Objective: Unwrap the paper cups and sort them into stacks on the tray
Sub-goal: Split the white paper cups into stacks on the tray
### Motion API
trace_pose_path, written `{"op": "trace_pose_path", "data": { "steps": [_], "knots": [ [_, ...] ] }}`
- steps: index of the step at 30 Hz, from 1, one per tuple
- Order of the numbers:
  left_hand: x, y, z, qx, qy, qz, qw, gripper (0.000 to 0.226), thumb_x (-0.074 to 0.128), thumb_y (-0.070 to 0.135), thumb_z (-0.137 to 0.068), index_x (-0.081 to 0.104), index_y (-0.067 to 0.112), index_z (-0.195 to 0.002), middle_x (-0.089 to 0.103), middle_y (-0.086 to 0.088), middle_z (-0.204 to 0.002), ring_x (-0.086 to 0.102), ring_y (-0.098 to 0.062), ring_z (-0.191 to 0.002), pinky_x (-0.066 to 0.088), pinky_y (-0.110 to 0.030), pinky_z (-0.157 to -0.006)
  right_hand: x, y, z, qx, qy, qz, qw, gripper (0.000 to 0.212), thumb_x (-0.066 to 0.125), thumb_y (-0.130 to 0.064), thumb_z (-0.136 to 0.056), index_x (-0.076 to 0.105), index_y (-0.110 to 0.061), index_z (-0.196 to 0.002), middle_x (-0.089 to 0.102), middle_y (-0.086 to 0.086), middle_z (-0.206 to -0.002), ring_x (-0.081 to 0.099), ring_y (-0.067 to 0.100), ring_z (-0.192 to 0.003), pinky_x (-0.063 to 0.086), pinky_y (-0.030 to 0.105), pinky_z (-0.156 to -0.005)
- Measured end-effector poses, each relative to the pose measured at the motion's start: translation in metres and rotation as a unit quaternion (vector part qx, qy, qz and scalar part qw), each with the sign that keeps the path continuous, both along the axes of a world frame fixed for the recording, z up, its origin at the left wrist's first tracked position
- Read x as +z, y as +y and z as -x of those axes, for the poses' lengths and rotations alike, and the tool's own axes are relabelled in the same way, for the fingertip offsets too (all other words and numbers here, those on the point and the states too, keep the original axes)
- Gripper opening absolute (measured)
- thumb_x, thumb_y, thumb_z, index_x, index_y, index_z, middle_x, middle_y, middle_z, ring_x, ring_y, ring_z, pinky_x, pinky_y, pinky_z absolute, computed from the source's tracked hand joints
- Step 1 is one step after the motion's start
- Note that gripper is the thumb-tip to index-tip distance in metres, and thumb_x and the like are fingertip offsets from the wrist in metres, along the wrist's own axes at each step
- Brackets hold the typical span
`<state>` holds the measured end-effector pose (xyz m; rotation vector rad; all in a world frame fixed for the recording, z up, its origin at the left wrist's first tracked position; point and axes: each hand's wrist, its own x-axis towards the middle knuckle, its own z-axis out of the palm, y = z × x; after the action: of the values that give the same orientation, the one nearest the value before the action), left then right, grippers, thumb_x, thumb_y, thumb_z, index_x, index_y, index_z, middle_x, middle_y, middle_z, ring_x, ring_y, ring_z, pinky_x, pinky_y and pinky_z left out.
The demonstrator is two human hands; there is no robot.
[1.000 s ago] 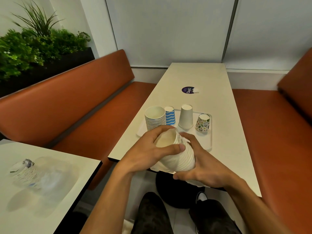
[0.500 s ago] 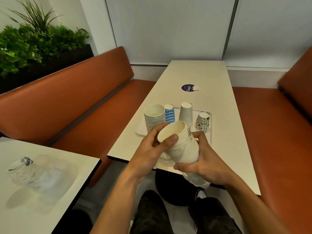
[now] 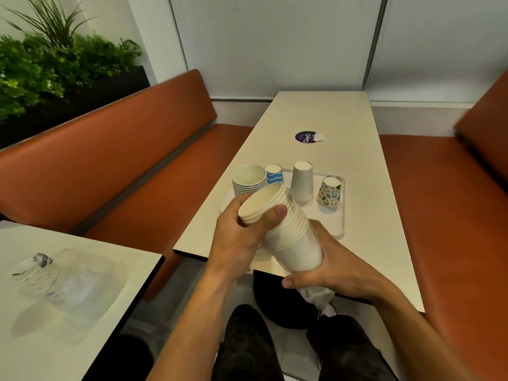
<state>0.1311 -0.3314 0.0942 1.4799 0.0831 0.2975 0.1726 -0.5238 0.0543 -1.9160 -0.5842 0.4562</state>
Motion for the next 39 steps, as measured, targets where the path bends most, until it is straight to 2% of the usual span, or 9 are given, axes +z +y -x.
{"op": "trace_pose_path", "data": {
  "steps": [4, 10, 16, 21, 25, 28, 35, 37, 39],
  "knots": [
    [0.002, -0.005, 0.000, -0.008, -0.009, 0.015, 1.000, 0.057, 0.089, 0.026, -0.075, 0.065, 0.020, -0.126, 0.076, 0.005, -0.117, 0.072, -0.009, -0.109, 0.056, -0.020, -0.085, 0.001, 0.005, 0.001, 0.009, -0.014, -0.024, 1.000, 0.080, 0.091, -0.025, -0.077, 0.047, -0.042, -0.142, 0.062, -0.030, -0.133, 0.057, -0.006, -0.125, 0.046, 0.016, -0.102],
    [-0.013, -0.025, 0.001, -0.042, 0.020, 0.023, 0.999, 0.049, 0.081, 0.018, -0.076, 0.068, 0.010, -0.123, 0.079, -0.002, -0.108, 0.075, -0.011, -0.100, 0.057, -0.018, -0.076, -0.007, 0.005, -0.003, -0.005, -0.019, -0.023, 1.000, 0.086, 0.089, -0.009, -0.079, 0.044, -0.036, -0.147, 0.062, -0.025, -0.135, 0.057, -0.002, -0.127, 0.048, 0.028, -0.110],
    [-0.031, -0.029, -0.003, -0.048, 0.045, -0.005, 0.998, 0.045, 0.087, 0.020, -0.076, 0.071, 0.013, -0.117, 0.079, -0.001, -0.108, 0.075, -0.014, -0.103, 0.059, -0.025, -0.082, -0.012, -0.001, -0.002, -0.006, -0.025, -0.009, 1.000, 0.086, 0.084, 0.000, -0.077, 0.044, -0.033, -0.146, 0.063, -0.025, -0.133, 0.059, -0.002, -0.125, 0.049, 0.031, -0.110],
    [-0.051, -0.037, 0.001, -0.027, 0.068, -0.060, 0.995, 0.049, 0.091, 0.025, -0.079, 0.070, 0.020, -0.122, 0.078, 0.004, -0.113, 0.073, -0.011, -0.109, 0.060, -0.039, -0.096, -0.005, 0.004, -0.001, 0.013, -0.044, -0.058, 0.997, 0.082, 0.071, 0.018, -0.079, 0.048, -0.025, -0.145, 0.066, -0.021, -0.133, 0.061, -0.001, -0.126, 0.048, 0.013, -0.099],
    [-0.054, -0.040, 0.001, -0.009, 0.061, -0.087, 0.994, 0.064, 0.093, 0.043, -0.070, 0.068, 0.024, -0.126, 0.076, 0.008, -0.116, 0.071, -0.009, -0.111, 0.060, -0.040, -0.097, -0.002, 0.008, 0.000, 0.028, -0.034, -0.080, 0.996, 0.078, 0.069, 0.022, -0.079, 0.054, -0.026, -0.138, 0.069, -0.026, -0.126, 0.063, -0.003, -0.122, 0.047, 0.009, -0.096],
    [-0.055, -0.042, 0.003, -0.012, 0.061, -0.110, 0.992, 0.055, 0.094, 0.034, -0.072, 0.069, 0.030, -0.121, 0.076, 0.012, -0.113, 0.071, -0.003, -0.107, 0.060, -0.034, -0.094, -0.001, 0.008, -0.002, 0.027, -0.049, -0.086, 0.995, 0.083, 0.070, 0.024, -0.076, 0.055, -0.036, -0.131, 0.069, -0.031, -0.122, 0.062, -0.005, -0.121, 0.046, 0.009, -0.096],
    [-0.060, -0.038, 0.000, -0.020, 0.054, -0.149, 0.987, 0.065, 0.089, 0.050, -0.066, 0.068, 0.028, -0.123, 0.075, 0.009, -0.115, 0.071, -0.006, -0.109, 0.059, -0.040, -0.096, -0.002, -0.002, -0.004, 0.033, -0.027, -0.084, 0.996, 0.070, 0.071, 0.020, -0.076, 0.062, -0.021, -0.132, 0.074, -0.007, -0.120, 0.069, 0.013, -0.115, 0.054, 0.022, -0.095],
    [-0.062, -0.036, 0.000, -0.027, 0.059, -0.159, 0.985, 0.069, 0.088, 0.056, -0.065, 0.066, 0.030, -0.125, 0.074, 0.011, -0.117, 0.069, -0.005, -0.111, 0.058, -0.039, -0.097, -0.006, -0.006, -0.005, 0.060, 0.020, -0.090, 0.994, 0.065, 0.070, 0.013, -0.079, 0.060, -0.019, -0.135, 0.072, 0.001, -0.123, 0.068, 0.021, -0.117, 0.056, 0.032, -0.101],
    [-0.064, -0.035, 0.000, -0.038, 0.060, -0.174, 0.982, 0.070, 0.089, 0.055, -0.067, 0.063, 0.031, -0.128, 0.072, 0.011, -0.120, 0.068, -0.004, -0.114, 0.058, -0.040, -0.098, -0.012, -0.010, -0.004, 0.099, 0.126, -0.155, 0.975, 0.065, 0.072, -0.007, -0.082, 0.053, -0.010, -0.144, 0.067, 0.010, -0.137, 0.062, 0.030, -0.129, 0.049, 0.046, -0.111]
  ]
}}
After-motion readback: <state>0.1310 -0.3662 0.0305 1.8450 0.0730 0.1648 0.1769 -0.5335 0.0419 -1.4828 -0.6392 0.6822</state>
